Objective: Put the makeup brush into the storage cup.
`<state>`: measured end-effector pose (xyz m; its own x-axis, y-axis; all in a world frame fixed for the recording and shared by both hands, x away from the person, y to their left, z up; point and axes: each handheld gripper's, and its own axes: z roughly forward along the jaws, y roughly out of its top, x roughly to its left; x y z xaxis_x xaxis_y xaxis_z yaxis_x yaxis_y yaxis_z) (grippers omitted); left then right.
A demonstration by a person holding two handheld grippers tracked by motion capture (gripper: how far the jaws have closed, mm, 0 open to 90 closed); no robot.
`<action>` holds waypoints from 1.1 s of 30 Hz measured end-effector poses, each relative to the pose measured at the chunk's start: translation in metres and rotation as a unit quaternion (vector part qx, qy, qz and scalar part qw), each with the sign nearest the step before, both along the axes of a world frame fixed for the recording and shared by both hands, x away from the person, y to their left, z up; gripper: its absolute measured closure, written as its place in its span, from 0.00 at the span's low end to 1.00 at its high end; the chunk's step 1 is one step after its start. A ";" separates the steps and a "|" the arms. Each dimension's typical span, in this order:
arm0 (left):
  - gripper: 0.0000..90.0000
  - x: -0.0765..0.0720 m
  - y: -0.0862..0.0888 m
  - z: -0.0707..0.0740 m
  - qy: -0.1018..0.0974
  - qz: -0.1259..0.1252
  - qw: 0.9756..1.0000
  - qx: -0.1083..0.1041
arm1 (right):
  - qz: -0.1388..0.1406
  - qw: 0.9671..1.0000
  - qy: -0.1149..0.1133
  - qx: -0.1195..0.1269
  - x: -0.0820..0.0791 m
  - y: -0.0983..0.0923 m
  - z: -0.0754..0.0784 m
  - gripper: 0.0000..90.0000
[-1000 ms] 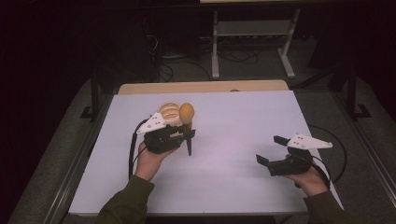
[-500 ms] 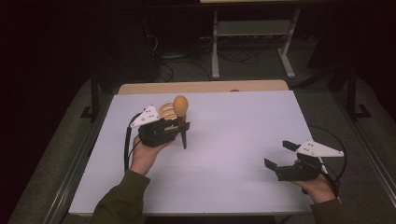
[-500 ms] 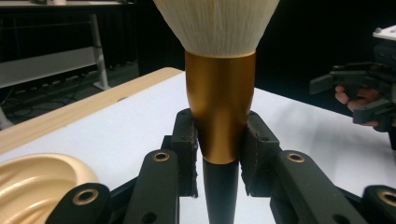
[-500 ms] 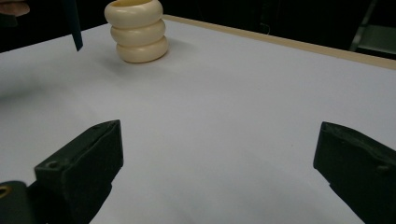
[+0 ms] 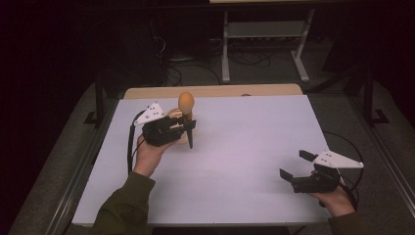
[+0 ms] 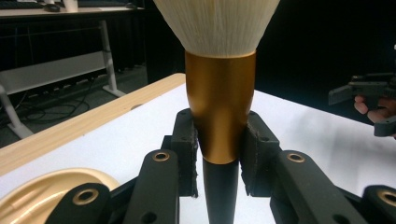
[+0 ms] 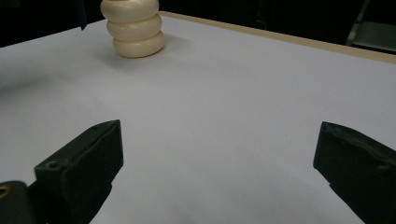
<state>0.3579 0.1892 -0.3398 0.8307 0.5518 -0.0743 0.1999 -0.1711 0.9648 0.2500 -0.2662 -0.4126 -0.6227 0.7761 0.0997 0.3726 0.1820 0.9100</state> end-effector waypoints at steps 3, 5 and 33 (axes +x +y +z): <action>0.78 0.003 0.002 0.004 -0.001 0.005 1.000 -0.001 | 0.001 1.000 -0.001 0.000 0.000 0.000 0.000 0.01; 0.78 0.006 0.004 0.007 -0.003 0.007 1.000 0.000 | 0.000 1.000 0.000 0.001 0.000 0.000 0.000 0.01; 0.78 0.048 0.019 0.031 -0.027 0.041 0.999 -0.009 | -0.005 1.000 0.006 0.007 0.001 -0.002 -0.002 0.01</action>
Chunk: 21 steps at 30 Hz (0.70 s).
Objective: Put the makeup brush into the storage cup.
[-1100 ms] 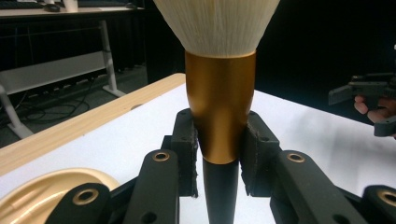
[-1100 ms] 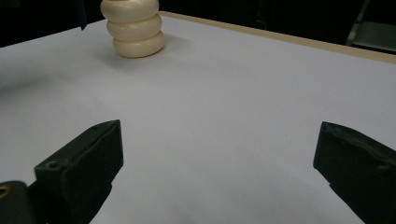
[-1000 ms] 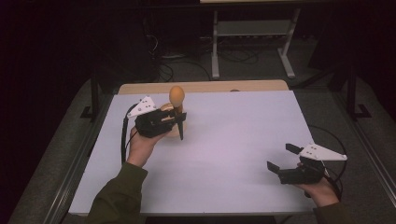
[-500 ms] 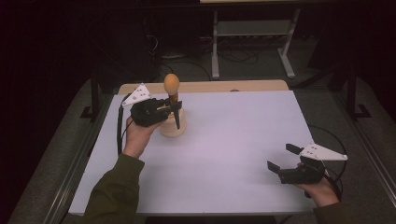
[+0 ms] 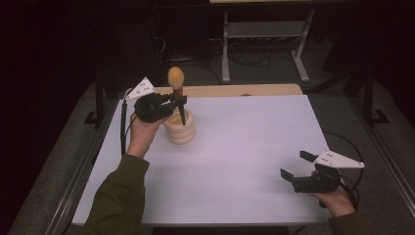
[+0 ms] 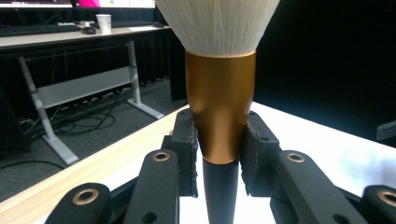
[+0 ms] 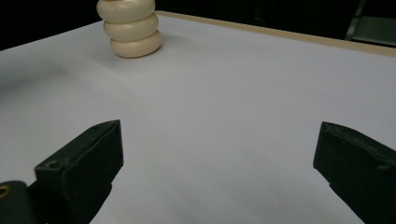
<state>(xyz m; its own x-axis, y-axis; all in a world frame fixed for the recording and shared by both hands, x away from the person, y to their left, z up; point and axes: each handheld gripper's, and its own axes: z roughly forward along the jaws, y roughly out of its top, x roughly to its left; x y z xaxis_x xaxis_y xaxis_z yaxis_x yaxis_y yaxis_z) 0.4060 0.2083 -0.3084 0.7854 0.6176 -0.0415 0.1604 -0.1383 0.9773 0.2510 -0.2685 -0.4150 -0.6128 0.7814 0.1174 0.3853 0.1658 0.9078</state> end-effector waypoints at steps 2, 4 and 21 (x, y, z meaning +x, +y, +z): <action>0.78 0.003 0.002 0.000 -0.002 0.002 1.000 0.000 | 0.000 1.000 0.000 0.000 0.000 0.000 0.000 0.01; 0.78 0.006 0.004 -0.002 -0.005 0.007 1.000 -0.005 | 0.000 1.000 0.000 0.000 0.000 0.000 0.000 0.01; 0.78 0.025 0.014 -0.019 0.000 0.038 0.999 0.011 | 0.001 1.000 0.004 0.001 0.000 0.000 -0.001 0.01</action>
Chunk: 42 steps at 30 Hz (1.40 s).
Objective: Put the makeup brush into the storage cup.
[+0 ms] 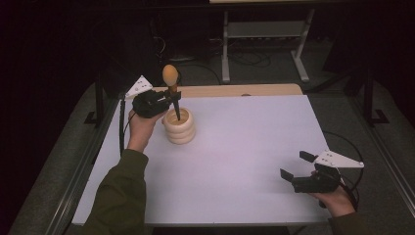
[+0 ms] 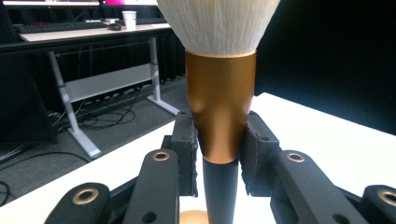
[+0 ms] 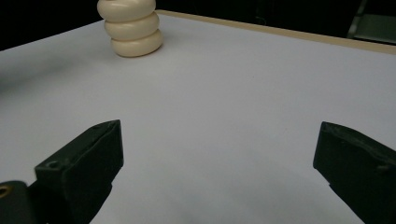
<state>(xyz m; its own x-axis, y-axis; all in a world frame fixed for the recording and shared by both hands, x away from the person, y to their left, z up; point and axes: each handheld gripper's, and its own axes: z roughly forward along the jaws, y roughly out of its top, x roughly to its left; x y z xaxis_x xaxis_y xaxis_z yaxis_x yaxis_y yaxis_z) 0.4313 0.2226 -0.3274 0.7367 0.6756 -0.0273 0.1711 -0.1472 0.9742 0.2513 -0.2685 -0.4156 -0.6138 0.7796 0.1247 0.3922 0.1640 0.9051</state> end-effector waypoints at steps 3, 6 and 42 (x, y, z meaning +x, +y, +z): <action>0.78 0.002 0.001 -0.002 0.002 0.003 1.000 0.000 | -0.003 1.000 0.002 0.001 0.000 -0.001 0.000 0.01; 0.78 0.003 0.002 -0.005 0.005 0.006 1.000 0.006 | -0.004 1.000 0.000 0.003 0.000 -0.001 0.001 0.01; 0.78 0.010 0.002 -0.043 0.049 0.021 0.998 0.032 | 0.000 1.000 -0.004 0.000 0.000 -0.001 0.001 0.01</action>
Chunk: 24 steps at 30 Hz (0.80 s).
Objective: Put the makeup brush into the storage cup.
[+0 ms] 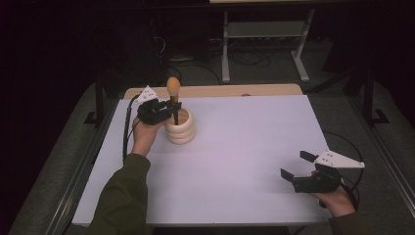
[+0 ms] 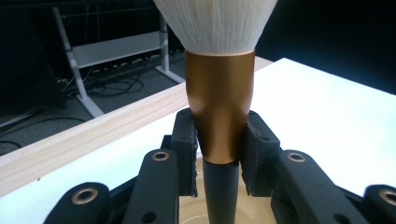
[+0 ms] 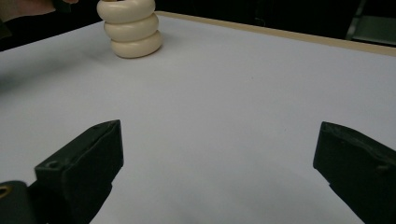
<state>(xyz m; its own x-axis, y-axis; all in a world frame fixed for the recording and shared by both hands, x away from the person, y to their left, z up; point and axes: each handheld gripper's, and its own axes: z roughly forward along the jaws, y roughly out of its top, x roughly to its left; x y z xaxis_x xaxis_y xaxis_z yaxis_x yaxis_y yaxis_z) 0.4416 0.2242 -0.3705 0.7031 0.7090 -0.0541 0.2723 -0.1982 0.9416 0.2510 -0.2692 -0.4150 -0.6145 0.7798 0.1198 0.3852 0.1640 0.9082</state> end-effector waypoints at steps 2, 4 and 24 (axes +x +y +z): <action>0.77 0.000 0.000 -0.001 0.002 -0.002 1.000 -0.003 | 0.000 1.000 0.000 0.000 0.000 0.000 0.000 0.01; 0.66 0.001 0.001 -0.001 -0.001 -0.006 1.000 -0.009 | 0.000 1.000 0.000 0.000 0.000 0.000 0.000 0.01; 0.09 -0.012 0.006 0.008 -0.009 -0.010 1.000 -0.002 | -0.002 1.000 0.000 0.001 -0.001 0.000 0.000 0.01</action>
